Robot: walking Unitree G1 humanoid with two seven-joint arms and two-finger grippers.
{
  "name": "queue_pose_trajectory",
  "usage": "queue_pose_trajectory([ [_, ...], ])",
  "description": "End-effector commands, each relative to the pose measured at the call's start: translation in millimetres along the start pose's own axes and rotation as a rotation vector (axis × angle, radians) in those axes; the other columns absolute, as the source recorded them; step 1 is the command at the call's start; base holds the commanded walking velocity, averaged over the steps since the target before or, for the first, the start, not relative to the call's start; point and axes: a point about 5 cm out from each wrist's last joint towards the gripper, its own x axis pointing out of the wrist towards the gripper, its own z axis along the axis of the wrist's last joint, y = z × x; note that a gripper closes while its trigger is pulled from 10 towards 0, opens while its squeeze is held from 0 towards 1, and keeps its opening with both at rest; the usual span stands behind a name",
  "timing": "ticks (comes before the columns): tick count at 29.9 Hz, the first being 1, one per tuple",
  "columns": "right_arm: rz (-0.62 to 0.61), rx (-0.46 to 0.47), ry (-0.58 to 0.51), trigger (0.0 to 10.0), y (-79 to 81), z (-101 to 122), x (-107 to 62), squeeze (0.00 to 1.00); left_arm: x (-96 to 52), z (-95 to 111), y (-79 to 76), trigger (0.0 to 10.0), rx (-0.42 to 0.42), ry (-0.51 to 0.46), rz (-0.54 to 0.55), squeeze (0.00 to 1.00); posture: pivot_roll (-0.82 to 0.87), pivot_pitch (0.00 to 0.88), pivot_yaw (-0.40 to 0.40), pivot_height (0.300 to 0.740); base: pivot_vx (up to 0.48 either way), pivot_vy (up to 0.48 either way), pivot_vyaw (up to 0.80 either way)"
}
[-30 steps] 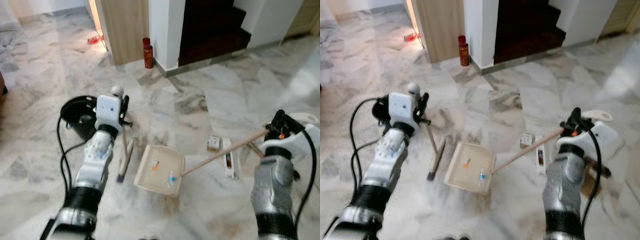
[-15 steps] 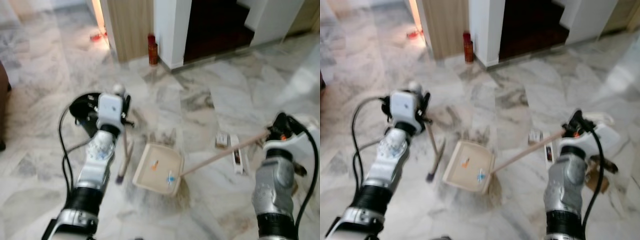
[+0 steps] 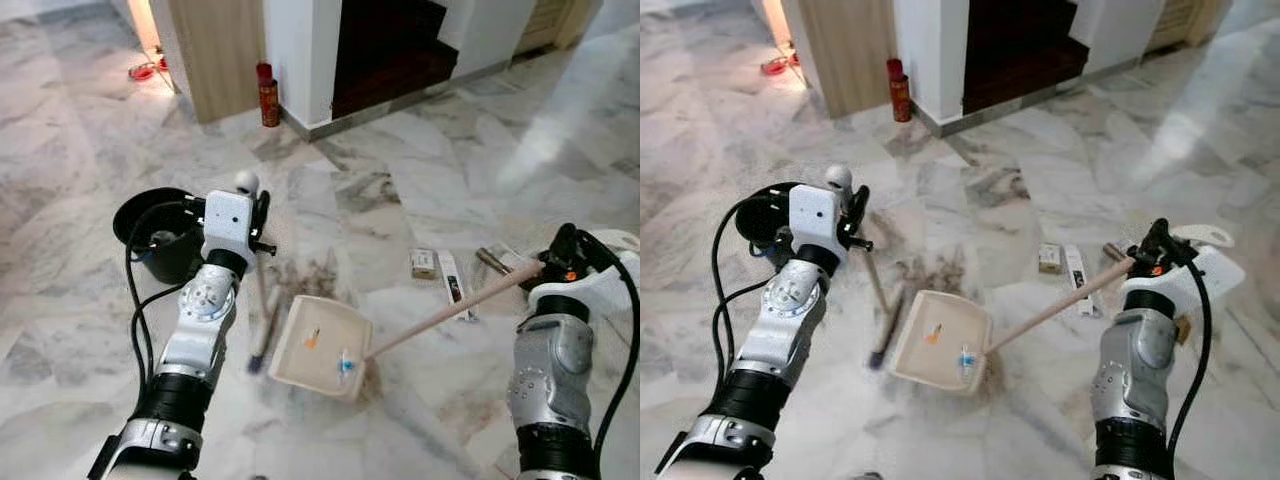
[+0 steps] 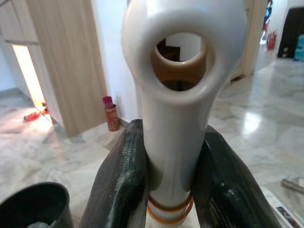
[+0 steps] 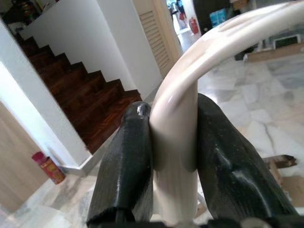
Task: Sweep floor
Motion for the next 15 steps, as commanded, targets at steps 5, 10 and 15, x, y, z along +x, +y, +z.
queue_pose_trajectory([
  [5,0.036,0.028,-0.062,10.0,12.6,11.2,4.0,0.0,1.8,11.5,8.5,10.0,0.03,-0.052,0.023,0.0,0.13,0.099,-0.022,0.74,0.0,0.296,0.0],
  [10,0.051,0.009,-0.049,10.0,13.7,9.8,3.6,0.0,1.7,11.8,7.6,10.0,0.025,-0.053,0.019,0.0,0.14,0.088,-0.024,0.74,0.0,0.295,0.0],
  [15,0.053,0.022,-0.047,10.0,14.7,8.8,3.6,0.0,1.8,12.1,8.5,10.0,0.024,-0.054,0.02,0.0,0.14,0.083,-0.023,0.74,0.0,0.291,0.0],
])
